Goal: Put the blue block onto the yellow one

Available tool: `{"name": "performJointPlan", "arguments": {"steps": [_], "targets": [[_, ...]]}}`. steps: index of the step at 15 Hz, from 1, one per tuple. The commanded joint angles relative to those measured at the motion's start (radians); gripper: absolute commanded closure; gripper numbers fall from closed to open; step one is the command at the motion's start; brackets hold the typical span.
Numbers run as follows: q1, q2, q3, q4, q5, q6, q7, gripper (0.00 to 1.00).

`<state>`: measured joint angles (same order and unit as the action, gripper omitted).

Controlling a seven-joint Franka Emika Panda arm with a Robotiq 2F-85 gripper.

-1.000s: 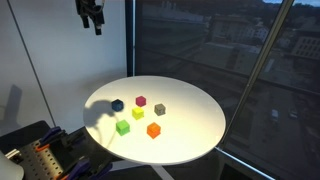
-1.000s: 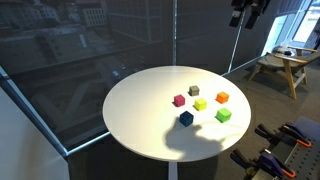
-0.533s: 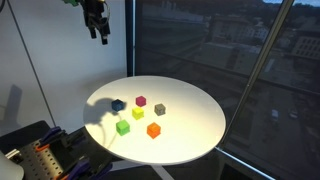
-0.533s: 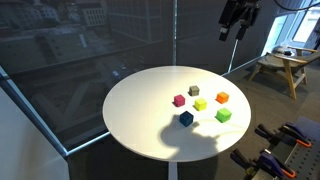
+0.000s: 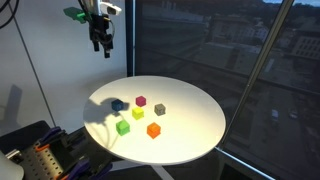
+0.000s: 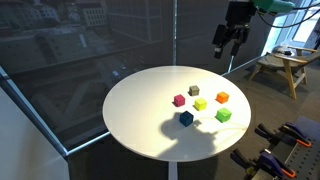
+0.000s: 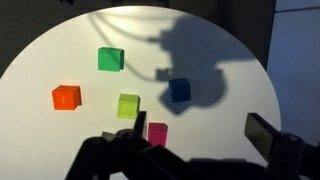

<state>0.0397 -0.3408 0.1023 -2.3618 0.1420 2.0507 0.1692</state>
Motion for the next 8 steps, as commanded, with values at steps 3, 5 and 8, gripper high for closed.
{"name": "performJointPlan", "arguments": {"steps": [3, 5, 8], "targets": [[0.011, 0.085, -0.005, -0.012, -0.002, 0.076, -0.01, 0.0], [0.013, 0.121, -0.005, -0.013, -0.005, 0.107, -0.01, 0.0], [0.013, 0.172, -0.007, -0.009, -0.01, 0.155, -0.002, 0.0]]}}
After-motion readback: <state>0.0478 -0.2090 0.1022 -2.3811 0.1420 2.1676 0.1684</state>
